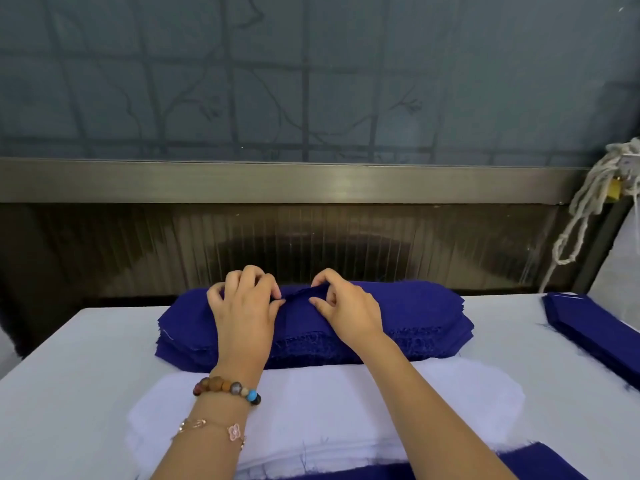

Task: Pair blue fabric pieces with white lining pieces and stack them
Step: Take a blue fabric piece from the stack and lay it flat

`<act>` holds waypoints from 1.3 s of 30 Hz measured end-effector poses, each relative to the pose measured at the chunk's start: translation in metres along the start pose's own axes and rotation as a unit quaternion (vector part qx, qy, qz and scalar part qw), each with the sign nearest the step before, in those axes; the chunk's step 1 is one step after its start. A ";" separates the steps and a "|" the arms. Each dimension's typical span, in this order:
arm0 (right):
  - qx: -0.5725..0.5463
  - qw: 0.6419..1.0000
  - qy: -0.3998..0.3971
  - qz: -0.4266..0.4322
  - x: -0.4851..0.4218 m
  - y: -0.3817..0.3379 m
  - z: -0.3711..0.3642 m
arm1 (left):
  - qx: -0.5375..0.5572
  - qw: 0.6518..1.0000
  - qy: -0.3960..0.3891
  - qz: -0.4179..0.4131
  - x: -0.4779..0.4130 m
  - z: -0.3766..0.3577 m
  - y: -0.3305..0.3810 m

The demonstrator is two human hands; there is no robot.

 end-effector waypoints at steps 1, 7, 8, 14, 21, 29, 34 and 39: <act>-0.017 1.000 0.003 0.001 0.001 0.001 0.000 | -0.003 1.000 0.012 0.003 0.001 0.003 0.001; -0.058 0.998 0.019 0.003 0.003 0.002 0.003 | 0.023 0.999 0.033 0.024 0.004 0.010 -0.004; -0.058 0.998 0.022 0.007 0.004 0.001 0.003 | 0.024 0.999 0.034 0.023 0.004 0.010 -0.004; -0.048 0.998 0.036 0.027 0.009 -0.002 0.005 | 0.017 0.998 0.060 0.004 0.003 0.010 -0.007; -0.091 0.993 0.062 -0.051 0.009 0.004 0.009 | 0.032 0.996 0.051 -0.060 0.000 0.006 -0.001; -0.142 0.984 0.065 -0.090 0.007 0.008 0.009 | 0.013 0.996 0.057 -0.061 0.001 0.008 0.001; -0.153 0.981 0.078 -0.084 0.011 0.008 0.010 | 0.013 0.995 0.058 -0.081 0.002 0.008 0.004; -0.152 0.982 0.082 -0.073 0.013 0.006 0.010 | 0.012 0.998 0.056 -0.036 0.001 0.009 -0.003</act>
Point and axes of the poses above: each hand's wrist, its own x-axis away from the middle knuckle, its own z-axis out of the back of the hand, y = z × x, the point moved 6 cm from there along -x, towards the middle knuckle, and after that the axes turned 10 degrees about -y, right-handed, at the moved point
